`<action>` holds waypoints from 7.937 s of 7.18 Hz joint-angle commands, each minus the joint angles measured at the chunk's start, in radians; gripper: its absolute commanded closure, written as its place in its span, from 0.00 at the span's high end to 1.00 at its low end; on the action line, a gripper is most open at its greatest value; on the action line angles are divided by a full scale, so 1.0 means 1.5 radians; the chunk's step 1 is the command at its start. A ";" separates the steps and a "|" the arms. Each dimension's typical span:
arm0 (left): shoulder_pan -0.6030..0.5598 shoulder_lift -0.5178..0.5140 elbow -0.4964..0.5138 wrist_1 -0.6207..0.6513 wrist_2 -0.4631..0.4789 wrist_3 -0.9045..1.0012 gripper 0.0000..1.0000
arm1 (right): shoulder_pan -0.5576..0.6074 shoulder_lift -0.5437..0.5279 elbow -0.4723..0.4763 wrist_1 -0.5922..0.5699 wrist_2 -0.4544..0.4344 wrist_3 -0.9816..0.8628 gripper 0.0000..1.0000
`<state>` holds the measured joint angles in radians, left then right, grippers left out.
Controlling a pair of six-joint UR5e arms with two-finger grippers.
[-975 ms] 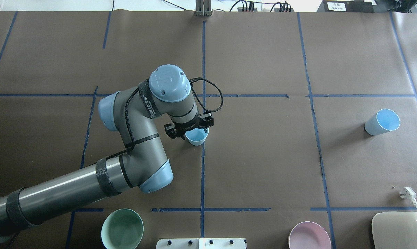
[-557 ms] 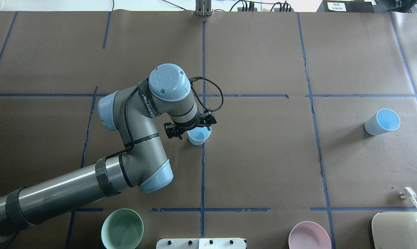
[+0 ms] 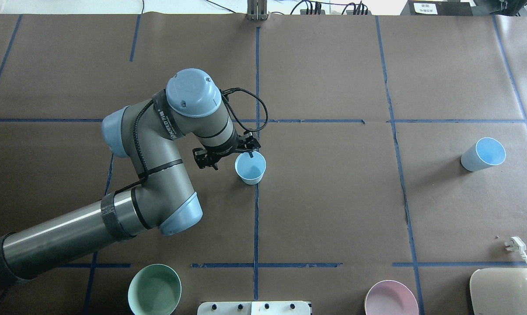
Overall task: Stack blue cups with both arms
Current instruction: 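Set the cup upright, open the left gripper and withdraw it, then grasp the other light-blue cup with the right gripper while the left arm retracts, then carry the held cup with the right gripper over the center cup, then lower the cup into the center cup and open the right gripper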
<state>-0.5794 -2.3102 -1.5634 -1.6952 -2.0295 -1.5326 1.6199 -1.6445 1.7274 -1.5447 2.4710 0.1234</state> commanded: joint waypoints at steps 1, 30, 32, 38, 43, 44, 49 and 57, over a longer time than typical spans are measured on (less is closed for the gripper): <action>-0.036 0.033 -0.072 0.058 -0.048 0.002 1.00 | 0.000 0.000 0.001 0.000 0.001 0.000 1.00; -0.309 0.368 -0.370 0.279 -0.056 0.676 1.00 | -0.432 0.363 0.149 -0.048 -0.147 0.686 0.00; -0.379 0.387 -0.326 0.278 -0.058 0.795 1.00 | -0.558 0.415 0.145 -0.049 -0.253 0.779 0.00; -0.436 0.412 -0.274 0.263 -0.096 0.900 1.00 | -0.681 0.525 0.087 -0.098 -0.358 0.816 0.00; -0.438 0.416 -0.274 0.262 -0.096 0.900 1.00 | -0.730 0.570 0.021 -0.096 -0.412 0.831 0.00; -0.441 0.416 -0.274 0.262 -0.096 0.901 1.00 | -0.734 0.571 0.021 -0.095 -0.412 0.831 0.00; -0.442 0.416 -0.274 0.262 -0.096 0.900 1.00 | -0.742 0.576 0.017 -0.092 -0.417 0.831 0.19; -0.443 0.417 -0.274 0.261 -0.096 0.900 1.00 | -0.739 0.574 0.024 -0.091 -0.418 0.828 0.99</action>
<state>-1.2430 -1.6848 -1.9742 -1.3027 -2.1736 -0.1825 0.5097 -0.7838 1.7611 -1.6812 1.8439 1.3658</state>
